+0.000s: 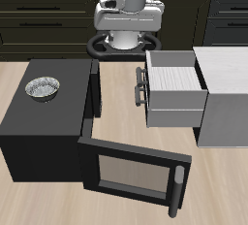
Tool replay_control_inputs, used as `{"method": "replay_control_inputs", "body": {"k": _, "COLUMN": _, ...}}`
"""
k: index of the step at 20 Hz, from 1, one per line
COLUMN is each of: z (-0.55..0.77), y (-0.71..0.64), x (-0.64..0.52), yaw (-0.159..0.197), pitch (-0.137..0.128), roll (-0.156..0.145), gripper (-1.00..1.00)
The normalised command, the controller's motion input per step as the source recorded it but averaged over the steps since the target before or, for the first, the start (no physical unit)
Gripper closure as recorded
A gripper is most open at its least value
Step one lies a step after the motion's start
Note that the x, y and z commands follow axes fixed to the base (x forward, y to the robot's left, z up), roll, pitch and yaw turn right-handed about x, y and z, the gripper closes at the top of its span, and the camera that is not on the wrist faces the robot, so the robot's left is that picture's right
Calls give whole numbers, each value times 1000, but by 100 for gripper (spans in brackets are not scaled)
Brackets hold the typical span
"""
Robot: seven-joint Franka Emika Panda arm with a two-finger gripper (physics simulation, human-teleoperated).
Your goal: Place the bowl in the top drawer
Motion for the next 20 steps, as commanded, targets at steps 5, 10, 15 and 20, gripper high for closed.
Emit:
{"method": "replay_control_inputs", "body": {"k": 5, "z": 123, "y": -289, "x": 186, "yaw": 57, "pitch": 22, "roll": 10, "gripper": -100}}
{"method": "replay_control_inputs", "body": {"k": 10, "z": 86, "y": -302, "x": 184, "yaw": 23, "pitch": 21, "roll": -8, "gripper": -100}}
{"method": "replay_control_inputs", "body": {"k": 15, "z": -36, "y": -211, "x": 191, "yaw": 36, "pitch": 86, "roll": 41, "gripper": -100}}
{"method": "replay_control_inputs", "body": {"k": 20, "z": 59, "y": -250, "x": 207, "yaw": 28, "pitch": 1, "roll": -25, "gripper": -100}}
